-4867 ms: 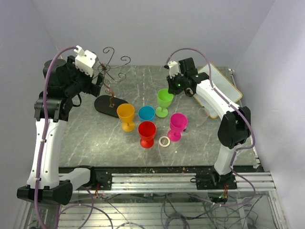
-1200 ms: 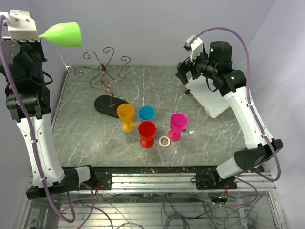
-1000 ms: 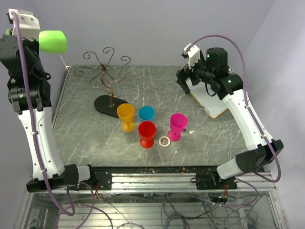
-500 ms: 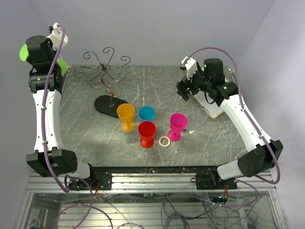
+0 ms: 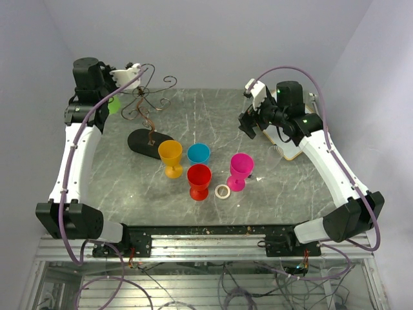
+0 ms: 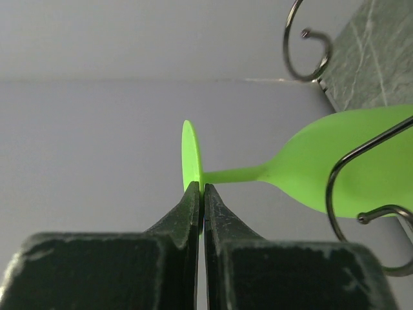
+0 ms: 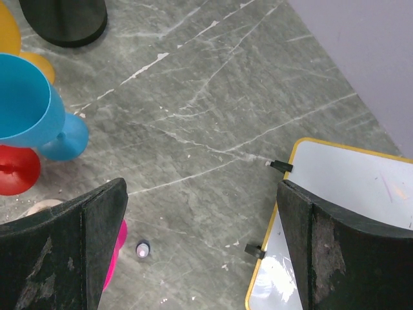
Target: Place the wine glass upside down on the wine glass rack
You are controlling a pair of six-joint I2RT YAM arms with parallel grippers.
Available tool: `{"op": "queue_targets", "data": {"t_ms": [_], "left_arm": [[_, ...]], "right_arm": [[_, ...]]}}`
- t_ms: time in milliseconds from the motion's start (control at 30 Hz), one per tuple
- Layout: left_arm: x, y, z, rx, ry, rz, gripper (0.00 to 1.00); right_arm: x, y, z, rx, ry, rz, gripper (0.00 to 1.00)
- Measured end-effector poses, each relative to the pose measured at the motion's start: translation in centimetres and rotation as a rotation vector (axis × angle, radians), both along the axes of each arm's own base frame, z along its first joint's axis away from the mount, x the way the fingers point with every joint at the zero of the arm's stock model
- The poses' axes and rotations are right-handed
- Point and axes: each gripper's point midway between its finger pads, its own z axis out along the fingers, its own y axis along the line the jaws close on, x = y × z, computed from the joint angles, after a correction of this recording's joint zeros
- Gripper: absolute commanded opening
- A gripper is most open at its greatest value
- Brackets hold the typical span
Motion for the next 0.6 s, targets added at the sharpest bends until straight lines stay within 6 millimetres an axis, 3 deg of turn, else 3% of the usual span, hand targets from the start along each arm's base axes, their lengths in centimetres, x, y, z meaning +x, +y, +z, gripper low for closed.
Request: {"op": "queue_targets", "data": {"t_ms": [333,600], "left_arm": [[0.7,-4.7,0.0,0.073,0.053,-0.194,0.07],[2.0,-7.0,-1.9,0.103,0.109,-0.267,0.07]], "right_arm": [[-0.2,0.2,-0.5,0.0,0.011,0.015,1.0],[-0.3,0.3,-0.5,0.004,0.012,0.021,1.0]]}}
